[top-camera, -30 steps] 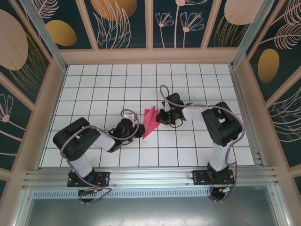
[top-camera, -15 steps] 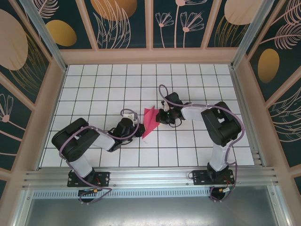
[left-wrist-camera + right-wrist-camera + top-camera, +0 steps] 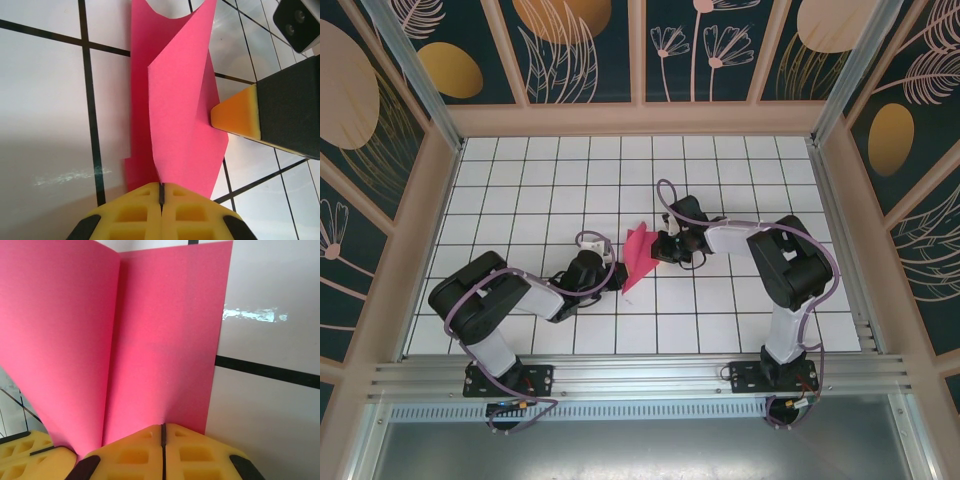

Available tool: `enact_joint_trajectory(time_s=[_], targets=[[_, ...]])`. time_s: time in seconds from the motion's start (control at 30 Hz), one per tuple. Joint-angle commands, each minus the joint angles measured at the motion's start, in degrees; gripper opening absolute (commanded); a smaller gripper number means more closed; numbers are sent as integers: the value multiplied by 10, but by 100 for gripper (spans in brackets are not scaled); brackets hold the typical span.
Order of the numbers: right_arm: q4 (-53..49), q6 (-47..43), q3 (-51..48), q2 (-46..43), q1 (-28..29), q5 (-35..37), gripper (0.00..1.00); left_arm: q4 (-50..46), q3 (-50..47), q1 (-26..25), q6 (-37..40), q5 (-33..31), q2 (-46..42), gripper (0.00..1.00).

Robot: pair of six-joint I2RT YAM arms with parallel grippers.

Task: Fold a paper plane with a square sheet of paper (pick it up from the middle)
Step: Fourth fold the wing at the center of the table.

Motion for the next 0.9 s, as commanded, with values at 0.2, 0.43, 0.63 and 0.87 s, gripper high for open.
enact_joint_trajectory(time_s=[0.2, 0.43, 0.63, 0.87], targets=[[-21, -12, 20, 14, 3, 14, 10, -52, 24, 5, 32, 5, 37, 0], [-37, -37, 35, 26, 2, 25, 10, -79, 41, 5, 52, 8, 36, 0], [-49, -57, 46, 33, -1, 25, 10, -79, 42, 5, 51, 11, 34, 0], [-36, -52, 57, -11, -3, 7, 16, -61, 30, 5, 29, 7, 40, 0]])
